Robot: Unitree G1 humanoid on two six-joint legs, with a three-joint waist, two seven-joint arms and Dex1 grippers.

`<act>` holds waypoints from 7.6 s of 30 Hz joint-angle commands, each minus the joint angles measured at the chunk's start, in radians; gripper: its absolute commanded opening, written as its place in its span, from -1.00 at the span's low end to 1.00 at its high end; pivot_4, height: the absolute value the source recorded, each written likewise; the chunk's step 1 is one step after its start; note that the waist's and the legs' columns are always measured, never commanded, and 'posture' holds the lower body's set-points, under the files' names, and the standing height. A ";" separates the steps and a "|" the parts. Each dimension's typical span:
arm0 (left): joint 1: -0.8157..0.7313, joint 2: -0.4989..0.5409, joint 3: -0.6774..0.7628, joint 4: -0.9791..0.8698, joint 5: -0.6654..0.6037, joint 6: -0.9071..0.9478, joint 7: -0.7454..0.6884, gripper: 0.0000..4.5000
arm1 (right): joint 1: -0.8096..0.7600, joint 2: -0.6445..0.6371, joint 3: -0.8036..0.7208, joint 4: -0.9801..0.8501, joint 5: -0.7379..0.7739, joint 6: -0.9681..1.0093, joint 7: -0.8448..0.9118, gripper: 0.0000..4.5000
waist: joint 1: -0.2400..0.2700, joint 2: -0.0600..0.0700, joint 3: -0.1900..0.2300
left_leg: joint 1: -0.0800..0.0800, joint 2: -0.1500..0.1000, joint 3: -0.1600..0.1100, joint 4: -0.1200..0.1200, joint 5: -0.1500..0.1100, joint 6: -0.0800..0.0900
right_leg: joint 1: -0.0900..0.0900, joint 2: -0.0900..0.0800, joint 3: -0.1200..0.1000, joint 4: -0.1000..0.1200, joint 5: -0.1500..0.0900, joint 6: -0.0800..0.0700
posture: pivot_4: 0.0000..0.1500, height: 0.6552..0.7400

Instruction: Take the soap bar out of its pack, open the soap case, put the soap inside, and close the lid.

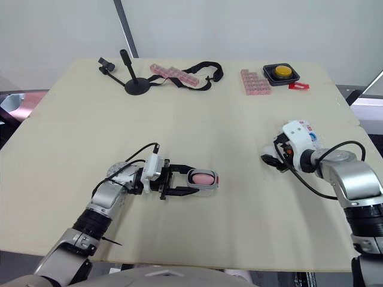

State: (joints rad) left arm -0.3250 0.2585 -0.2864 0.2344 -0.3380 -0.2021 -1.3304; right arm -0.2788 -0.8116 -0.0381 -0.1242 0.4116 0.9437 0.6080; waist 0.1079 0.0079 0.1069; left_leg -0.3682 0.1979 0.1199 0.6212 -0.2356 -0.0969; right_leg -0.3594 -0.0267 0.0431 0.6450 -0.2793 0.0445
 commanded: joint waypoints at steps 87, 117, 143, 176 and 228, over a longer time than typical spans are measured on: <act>-0.047 -0.043 -0.001 0.043 0.039 -0.005 0.054 -0.15 | -0.373 -0.010 0.406 -0.465 0.146 0.136 0.409 -0.13 | 0.010 0.000 0.000 | -0.002 0.001 0.000 0.004 0.000 0.000 | -0.003 0.001 0.001 0.008 0.000 0.000 | 1.00 1.00; -0.041 -0.043 -0.007 0.035 0.044 0.004 0.058 -0.15 | -0.425 0.005 0.362 -0.491 0.223 0.245 0.415 -0.13 | 0.021 0.000 0.000 | -0.003 0.001 0.001 0.004 0.000 0.000 | -0.004 0.001 0.001 0.007 0.000 0.000 | 1.00 1.00; -0.044 -0.045 -0.008 0.036 0.050 0.003 0.068 -0.15 | -0.384 -0.037 0.427 -0.489 0.162 0.167 0.400 -0.13 | 0.023 0.000 0.000 | -0.003 0.001 0.001 0.005 0.000 0.000 | -0.005 0.001 0.002 0.009 0.000 0.000 | 1.00 1.00; -0.045 -0.050 -0.007 0.032 0.052 0.013 0.068 -0.15 | -0.385 -0.050 0.460 -0.475 0.128 0.158 0.380 -0.13 | 0.023 -0.001 -0.001 | -0.001 0.001 0.001 0.005 0.000 0.000 | -0.004 0.001 0.002 0.009 0.000 0.000 | 1.00 1.00; -0.034 -0.047 -0.018 0.018 0.054 0.021 0.061 -0.15 | -0.408 -0.041 0.432 -0.423 0.073 0.075 0.403 0.99 | 0.022 -0.002 -0.002 | -0.003 0.001 0.001 0.005 0.000 0.000 | -0.005 0.001 0.002 0.009 0.000 0.000 | 1.00 1.00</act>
State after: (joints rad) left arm -0.3584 0.2077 -0.2955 0.2593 -0.2885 -0.1838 -1.2677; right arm -0.6683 -0.8507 0.4233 -0.5355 0.4779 1.0198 1.0051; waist 0.1300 0.0060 0.1052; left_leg -0.3712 0.1990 0.1213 0.6261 -0.2354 -0.0973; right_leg -0.3650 -0.0257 0.0455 0.6541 -0.2793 0.0444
